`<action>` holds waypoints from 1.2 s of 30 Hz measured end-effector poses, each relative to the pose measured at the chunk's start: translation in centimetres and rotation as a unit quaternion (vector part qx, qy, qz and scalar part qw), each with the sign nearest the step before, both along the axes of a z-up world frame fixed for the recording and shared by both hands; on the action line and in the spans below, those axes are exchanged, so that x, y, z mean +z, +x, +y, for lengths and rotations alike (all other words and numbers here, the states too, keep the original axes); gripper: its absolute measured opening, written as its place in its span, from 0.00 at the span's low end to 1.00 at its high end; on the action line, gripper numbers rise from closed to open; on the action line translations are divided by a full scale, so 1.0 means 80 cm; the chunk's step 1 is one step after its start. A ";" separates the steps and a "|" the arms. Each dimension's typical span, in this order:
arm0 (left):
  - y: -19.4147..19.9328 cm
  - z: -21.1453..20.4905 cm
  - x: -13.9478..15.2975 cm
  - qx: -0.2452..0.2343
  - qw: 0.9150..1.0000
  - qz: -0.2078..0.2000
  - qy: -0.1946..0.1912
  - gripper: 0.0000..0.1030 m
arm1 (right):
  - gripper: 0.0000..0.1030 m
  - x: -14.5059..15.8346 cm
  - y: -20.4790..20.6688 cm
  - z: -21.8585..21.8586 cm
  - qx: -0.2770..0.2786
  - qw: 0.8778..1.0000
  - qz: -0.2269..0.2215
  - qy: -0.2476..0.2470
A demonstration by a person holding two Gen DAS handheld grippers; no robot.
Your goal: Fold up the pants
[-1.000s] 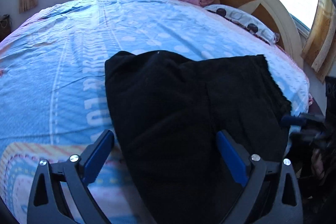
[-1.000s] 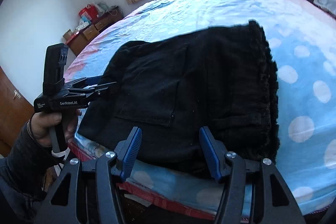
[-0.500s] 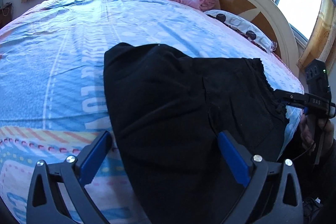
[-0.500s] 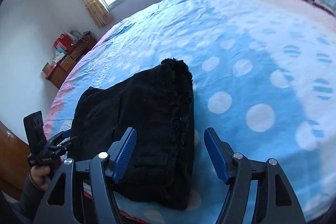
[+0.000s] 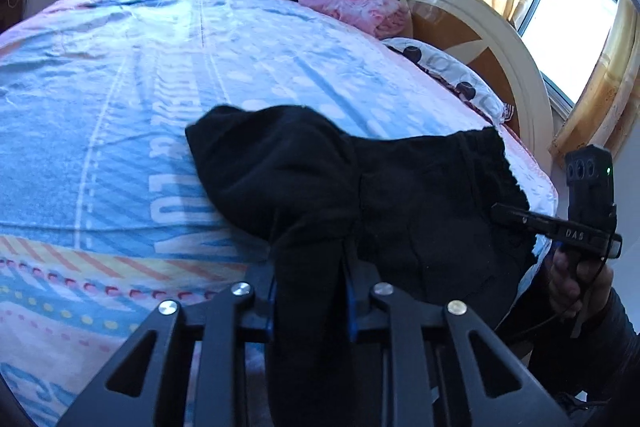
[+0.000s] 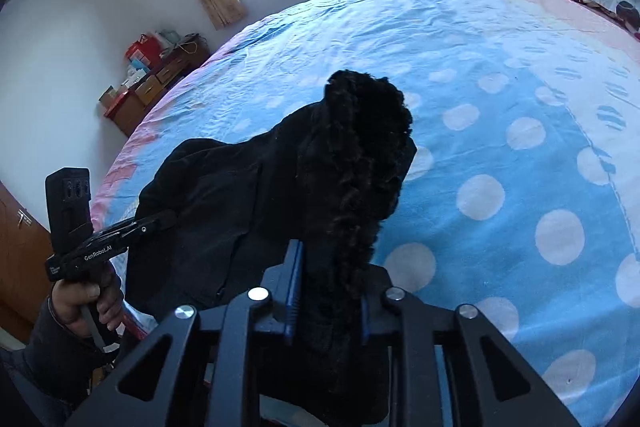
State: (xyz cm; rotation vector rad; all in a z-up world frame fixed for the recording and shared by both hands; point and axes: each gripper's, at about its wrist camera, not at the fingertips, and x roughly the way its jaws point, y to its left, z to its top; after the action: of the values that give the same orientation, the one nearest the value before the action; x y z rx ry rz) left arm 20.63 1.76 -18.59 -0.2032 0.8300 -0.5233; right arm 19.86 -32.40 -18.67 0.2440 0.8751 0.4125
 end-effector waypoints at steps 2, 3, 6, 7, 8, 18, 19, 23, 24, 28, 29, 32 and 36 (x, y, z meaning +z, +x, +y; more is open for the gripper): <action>-0.007 0.005 0.013 0.002 1.000 -0.011 -0.011 0.23 | 0.17 0.015 -0.002 0.003 0.004 1.000 -0.011 0.004; -0.009 0.008 0.018 0.005 1.000 -0.015 -0.013 0.23 | 0.17 0.027 -0.002 0.009 0.010 1.000 -0.019 0.001; -0.014 0.029 0.044 0.019 0.999 -0.041 -0.021 0.23 | 0.17 0.053 0.005 0.025 0.034 0.999 -0.028 -0.005; -0.013 0.039 0.052 0.023 0.998 -0.048 -0.024 0.23 | 0.17 0.058 0.008 0.031 0.041 0.999 -0.030 -0.006; -0.012 0.049 0.058 0.029 0.998 -0.053 -0.026 0.23 | 0.17 0.066 0.014 0.040 0.051 0.998 -0.033 -0.009; -0.003 0.180 0.102 0.126 0.987 -0.095 0.015 0.23 | 0.16 0.126 0.119 0.189 0.164 0.984 -0.064 -0.023; -0.003 0.199 0.105 0.142 0.985 -0.097 0.025 0.23 | 0.16 0.130 0.131 0.212 0.177 0.982 -0.067 -0.025; -0.005 0.252 0.107 0.190 0.975 -0.102 0.044 0.23 | 0.16 0.137 0.171 0.290 0.227 0.971 -0.073 -0.021; -0.006 0.262 0.105 0.199 0.974 -0.101 0.046 0.23 | 0.16 0.136 0.179 0.306 0.235 0.969 -0.071 -0.021; -0.009 0.301 0.087 0.240 0.965 -0.091 0.061 0.23 | 0.16 0.114 0.219 0.371 0.274 0.960 -0.048 -0.018; -0.008 0.306 0.080 0.245 0.964 -0.085 0.060 0.23 | 0.16 0.108 0.226 0.384 0.281 0.958 -0.043 -0.018; -0.006 0.321 0.054 0.256 0.963 -0.062 0.061 0.23 | 0.16 0.082 0.249 0.414 0.299 0.953 -0.022 -0.026; 0.002 0.333 0.017 0.267 0.962 -0.034 0.052 0.23 | 0.16 0.045 0.273 0.438 0.311 0.950 -0.001 -0.032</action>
State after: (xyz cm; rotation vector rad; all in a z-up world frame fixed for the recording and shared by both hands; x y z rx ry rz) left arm 20.76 28.37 -17.23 -0.2985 0.6966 0.0216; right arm 41.67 2.61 -15.07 -0.1037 0.9523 0.9690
